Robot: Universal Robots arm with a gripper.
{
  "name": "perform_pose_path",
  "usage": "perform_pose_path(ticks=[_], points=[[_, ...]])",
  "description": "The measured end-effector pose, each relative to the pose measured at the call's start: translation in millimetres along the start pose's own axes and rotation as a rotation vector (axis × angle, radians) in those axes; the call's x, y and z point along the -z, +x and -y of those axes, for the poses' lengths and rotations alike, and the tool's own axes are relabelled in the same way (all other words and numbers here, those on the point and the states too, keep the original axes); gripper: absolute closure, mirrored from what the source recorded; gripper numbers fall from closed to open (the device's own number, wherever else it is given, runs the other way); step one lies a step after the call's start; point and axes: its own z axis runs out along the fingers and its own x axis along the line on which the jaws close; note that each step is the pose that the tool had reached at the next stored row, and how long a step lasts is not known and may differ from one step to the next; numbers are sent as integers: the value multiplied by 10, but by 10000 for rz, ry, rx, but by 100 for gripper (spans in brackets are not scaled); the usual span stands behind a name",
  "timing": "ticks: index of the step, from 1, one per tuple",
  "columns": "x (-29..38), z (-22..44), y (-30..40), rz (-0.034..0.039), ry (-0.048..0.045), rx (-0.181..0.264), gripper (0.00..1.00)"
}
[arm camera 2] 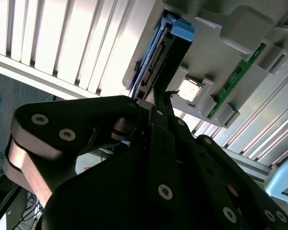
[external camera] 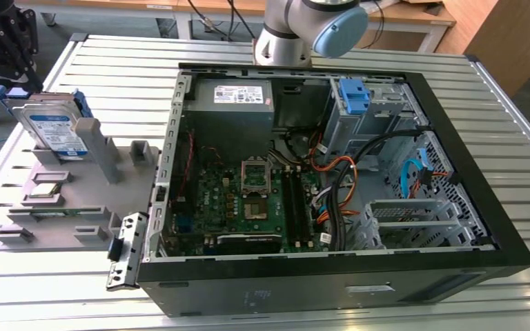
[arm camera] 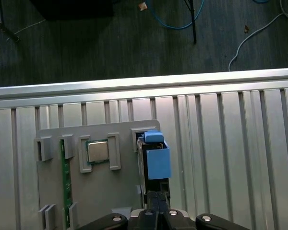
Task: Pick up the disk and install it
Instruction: 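Pick up the disk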
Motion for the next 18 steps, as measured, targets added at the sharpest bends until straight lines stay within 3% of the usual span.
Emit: perform_pose_path(ticks=[6,8,10,18], points=[[-12,1,11,-1,-2,-2,89],[-23,2,13,27,-4,1,89],[-27,2,13,112,-13,5,89],[-34,2,15,147,-16,4,89]])
